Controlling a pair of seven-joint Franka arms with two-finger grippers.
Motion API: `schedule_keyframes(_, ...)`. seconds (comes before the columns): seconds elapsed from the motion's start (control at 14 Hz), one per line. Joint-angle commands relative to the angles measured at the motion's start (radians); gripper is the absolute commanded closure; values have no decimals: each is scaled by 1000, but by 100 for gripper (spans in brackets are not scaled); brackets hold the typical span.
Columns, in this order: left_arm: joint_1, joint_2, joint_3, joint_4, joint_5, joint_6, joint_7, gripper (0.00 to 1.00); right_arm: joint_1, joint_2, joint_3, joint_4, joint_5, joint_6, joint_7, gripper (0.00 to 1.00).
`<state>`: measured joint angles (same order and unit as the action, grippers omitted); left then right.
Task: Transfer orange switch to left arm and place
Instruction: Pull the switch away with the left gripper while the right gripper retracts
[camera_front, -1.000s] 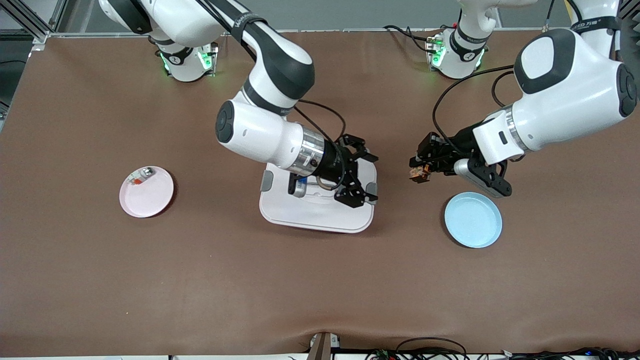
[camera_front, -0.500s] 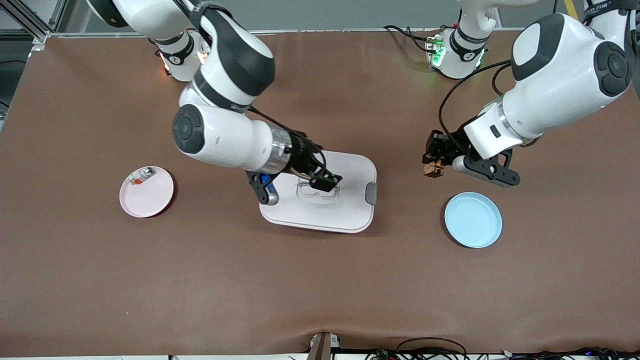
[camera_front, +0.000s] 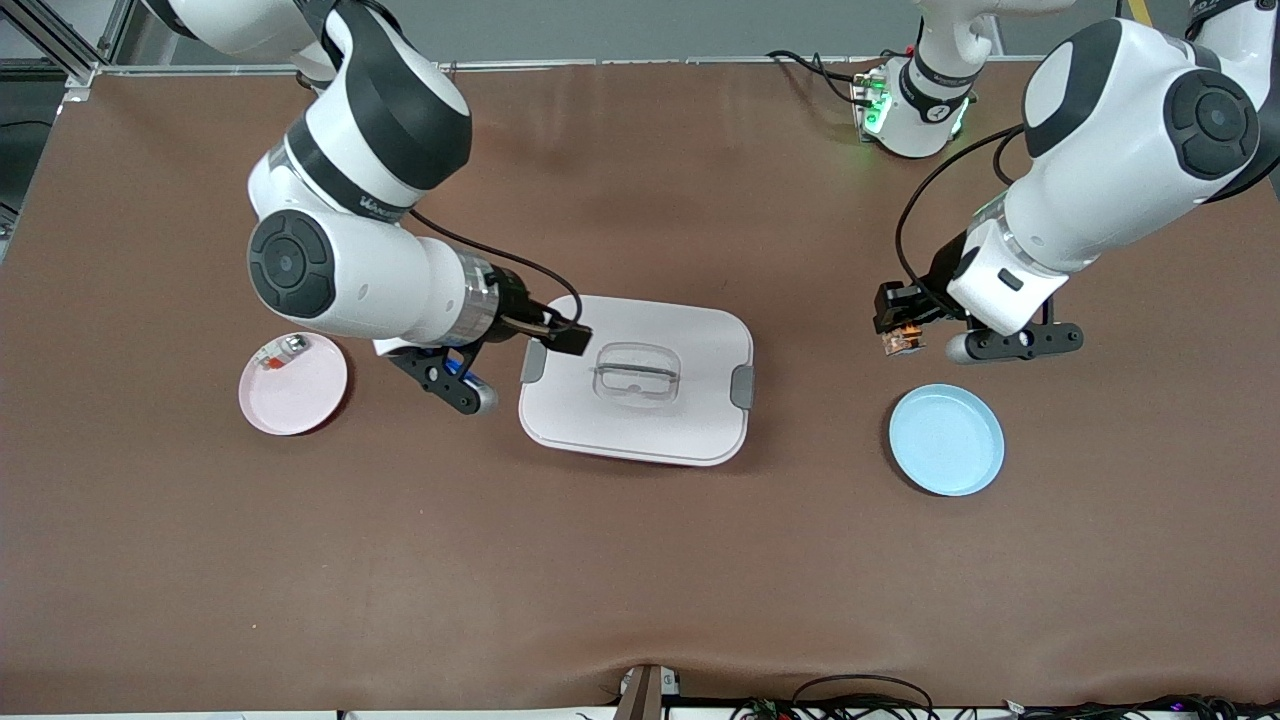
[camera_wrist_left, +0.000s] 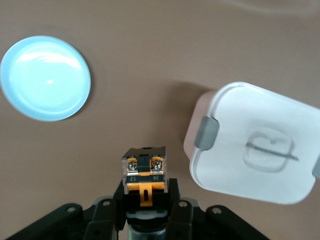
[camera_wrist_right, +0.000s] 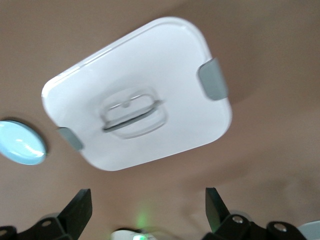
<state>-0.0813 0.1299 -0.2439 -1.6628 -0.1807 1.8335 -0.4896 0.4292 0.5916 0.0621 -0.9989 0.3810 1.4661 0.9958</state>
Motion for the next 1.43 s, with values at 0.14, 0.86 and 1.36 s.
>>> schedule_keyframes(0.14,0,-15,0,-9,50,-13,-180,100,-76,-67,13,-18,-152,-170,-314,0)
schedule_keyframes(0.86,0,-15,0,29,113,-14,-777,100,-210,-95,13,-26,-372,-381,-825,0)
schedule_keyframes(1.36,14,-12,12,17,224,-60,-1038,100,-331,-121,13,-26,-378,-494,-918,0)
